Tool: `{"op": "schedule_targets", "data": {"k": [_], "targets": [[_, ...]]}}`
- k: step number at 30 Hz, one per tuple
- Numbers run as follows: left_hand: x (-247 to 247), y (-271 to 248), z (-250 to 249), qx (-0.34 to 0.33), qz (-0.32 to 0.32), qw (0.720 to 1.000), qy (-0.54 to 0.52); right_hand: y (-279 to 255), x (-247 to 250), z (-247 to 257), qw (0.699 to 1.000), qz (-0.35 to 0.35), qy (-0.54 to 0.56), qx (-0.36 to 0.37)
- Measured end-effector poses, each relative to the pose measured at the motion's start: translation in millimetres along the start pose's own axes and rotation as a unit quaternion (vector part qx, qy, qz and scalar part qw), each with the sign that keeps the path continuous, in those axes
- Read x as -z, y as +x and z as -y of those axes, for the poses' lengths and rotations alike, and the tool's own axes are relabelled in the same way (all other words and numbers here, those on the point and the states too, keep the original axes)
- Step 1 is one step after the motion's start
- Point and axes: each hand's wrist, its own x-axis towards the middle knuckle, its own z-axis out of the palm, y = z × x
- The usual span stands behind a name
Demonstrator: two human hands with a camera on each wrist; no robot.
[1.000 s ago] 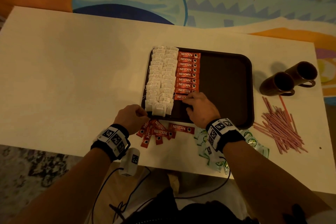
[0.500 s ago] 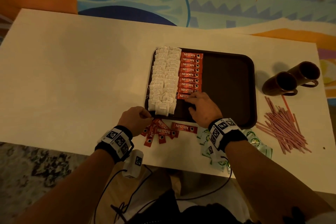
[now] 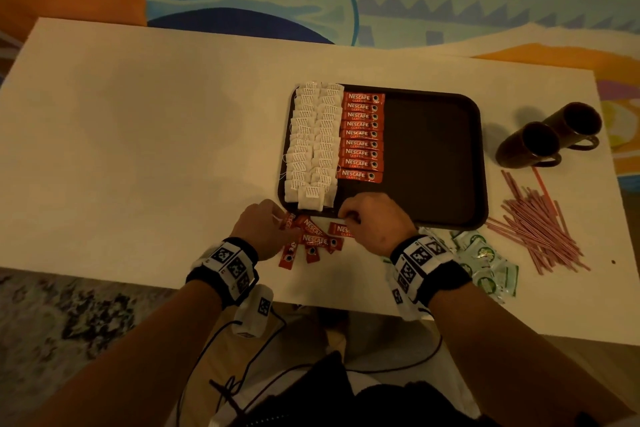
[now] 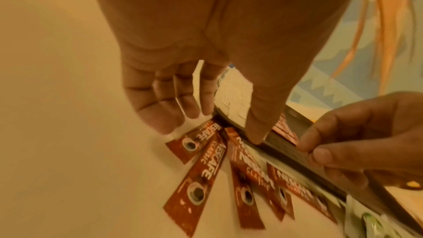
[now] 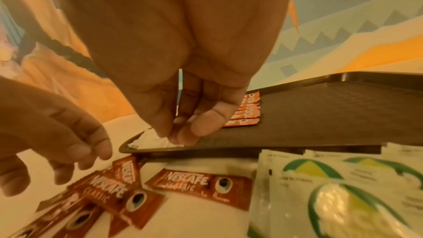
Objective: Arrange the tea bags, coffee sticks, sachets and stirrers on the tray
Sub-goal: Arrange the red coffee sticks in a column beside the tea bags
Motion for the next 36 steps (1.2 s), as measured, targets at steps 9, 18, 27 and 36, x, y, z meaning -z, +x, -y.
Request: {"op": "schedule_targets", "data": {"k": [9,18,27,36], "targets": [[-33.3,-14.9,-25.0,0.010,-0.017,0.991,0.132,-22.1,-31.9,13.3,0.992,-0.005,-0.128,0.018],[-41.0,-13.5,-17.8,0.006,-0.045,0.997,0.067,-25.0,-50.8,8.5,0.989,0.019,-0.144,0.005],[-40.4,-5.7,-13.5,0.021,-0.011,0.998,0.051,-15.6,-46.1,10.9,0.990,0.018,-0.140,-0.013],[-33.0,-6.9,0.4,0.013,0.010,0.996,0.093,-8.3,-27.2,35.6,1.000,-0.007,-0.027,0.003]]}}
